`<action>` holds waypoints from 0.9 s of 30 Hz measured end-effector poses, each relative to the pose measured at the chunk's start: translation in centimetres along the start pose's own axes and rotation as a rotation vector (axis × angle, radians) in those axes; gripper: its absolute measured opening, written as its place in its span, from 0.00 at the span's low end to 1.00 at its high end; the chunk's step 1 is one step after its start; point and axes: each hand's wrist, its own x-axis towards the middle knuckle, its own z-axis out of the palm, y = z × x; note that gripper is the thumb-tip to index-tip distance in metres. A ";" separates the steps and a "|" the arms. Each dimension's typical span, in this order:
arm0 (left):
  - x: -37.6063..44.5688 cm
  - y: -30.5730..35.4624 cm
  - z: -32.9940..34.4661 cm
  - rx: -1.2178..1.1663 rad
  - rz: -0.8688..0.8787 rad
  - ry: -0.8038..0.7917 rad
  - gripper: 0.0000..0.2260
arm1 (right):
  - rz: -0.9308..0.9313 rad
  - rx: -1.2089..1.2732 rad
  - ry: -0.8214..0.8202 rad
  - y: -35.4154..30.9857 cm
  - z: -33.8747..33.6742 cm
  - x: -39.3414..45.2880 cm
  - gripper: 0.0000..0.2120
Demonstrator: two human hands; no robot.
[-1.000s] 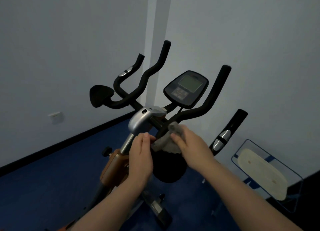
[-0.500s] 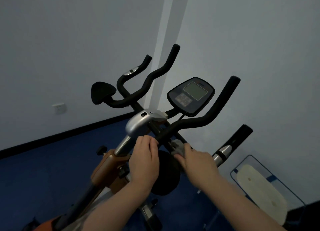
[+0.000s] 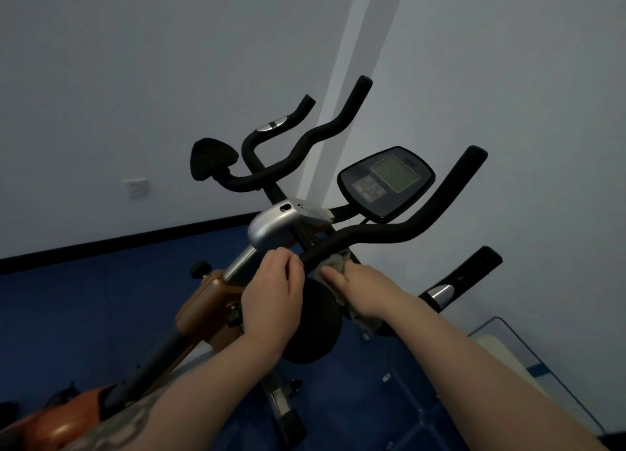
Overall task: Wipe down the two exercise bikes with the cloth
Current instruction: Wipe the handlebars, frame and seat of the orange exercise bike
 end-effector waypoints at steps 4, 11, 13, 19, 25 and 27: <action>-0.3 -0.3 0.3 0.032 -0.006 0.042 0.10 | -0.055 -0.286 0.025 2.3 0.8 -2.3 0.28; -0.3 -0.5 0.6 0.131 -0.011 0.097 0.11 | -0.044 0.018 0.022 0.3 0.2 0.1 0.26; -0.3 -0.6 0.7 0.128 -0.017 0.105 0.11 | -0.077 -0.068 0.047 0.8 0.6 -0.6 0.26; -0.2 -0.7 0.8 0.136 0.007 0.124 0.11 | -0.093 -0.249 -0.005 1.2 0.2 -0.4 0.27; -0.5 -0.6 0.7 0.139 0.018 0.141 0.11 | -0.131 -0.124 0.028 1.4 0.7 -1.4 0.23; -0.4 -0.6 0.7 0.133 0.014 0.139 0.11 | -0.144 -0.277 -0.010 2.8 0.9 -2.6 0.24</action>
